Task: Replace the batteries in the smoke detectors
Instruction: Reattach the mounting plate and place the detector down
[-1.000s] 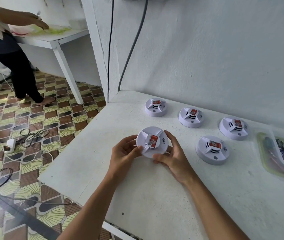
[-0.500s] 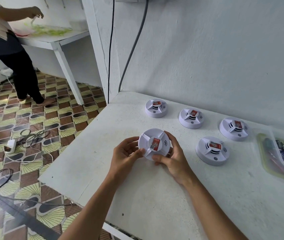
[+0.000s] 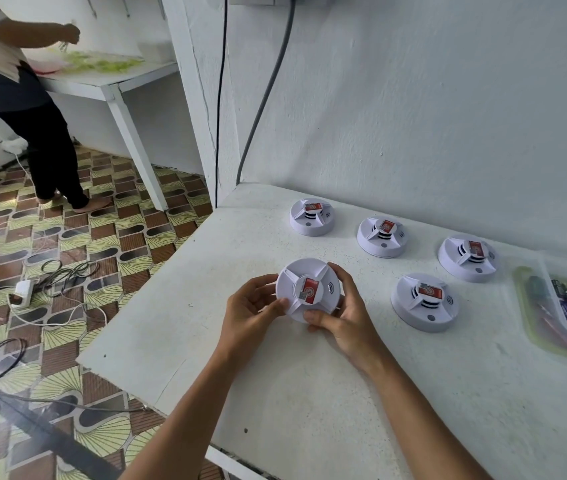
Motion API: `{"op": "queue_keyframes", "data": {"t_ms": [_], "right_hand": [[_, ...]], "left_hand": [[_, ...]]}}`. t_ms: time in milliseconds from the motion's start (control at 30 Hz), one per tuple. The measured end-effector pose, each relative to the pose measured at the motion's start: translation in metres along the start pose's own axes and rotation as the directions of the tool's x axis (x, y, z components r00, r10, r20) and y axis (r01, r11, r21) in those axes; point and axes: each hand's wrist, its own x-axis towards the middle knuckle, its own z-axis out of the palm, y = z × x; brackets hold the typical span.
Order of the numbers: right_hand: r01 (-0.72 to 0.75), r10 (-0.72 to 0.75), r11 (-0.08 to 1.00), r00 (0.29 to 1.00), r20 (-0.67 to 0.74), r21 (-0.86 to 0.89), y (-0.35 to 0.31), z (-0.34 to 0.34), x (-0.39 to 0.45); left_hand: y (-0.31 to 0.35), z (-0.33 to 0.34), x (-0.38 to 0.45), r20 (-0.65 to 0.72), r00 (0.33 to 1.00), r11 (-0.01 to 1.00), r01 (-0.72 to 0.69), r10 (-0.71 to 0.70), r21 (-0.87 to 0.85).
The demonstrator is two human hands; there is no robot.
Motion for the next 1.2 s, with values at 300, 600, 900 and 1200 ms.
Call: {"op": "queue_keyframes", "data": {"t_ms": [300, 600, 900, 1200], "right_hand": [[-0.003, 0.003, 1.0, 1.0, 0.003, -0.022, -0.0026, -0.0013, -0.0019], [-0.071, 0.064, 0.996, 0.988, 0.142, 0.048, -0.0044, -0.0065, -0.0001], [-0.072, 0.068, 0.997, 0.991, 0.117, 0.037, -0.0038, -0.0077, -0.0004], [-0.028, 0.028, 0.999, 1.0, 0.005, 0.017, -0.0068, -0.0044, -0.0033]], "left_hand": [[0.0005, 0.0, -0.0003, 0.006, 1.0, 1.0, 0.001, -0.001, -0.008], [0.0017, -0.0009, -0.0001, -0.004, 1.0, 1.0, -0.007, 0.007, 0.008], [0.0021, 0.0, 0.0001, -0.007, 1.0, 1.0, -0.01, 0.01, 0.005], [0.0012, -0.0005, -0.0007, 0.002, 1.0, 1.0, -0.007, 0.007, 0.007]]}}
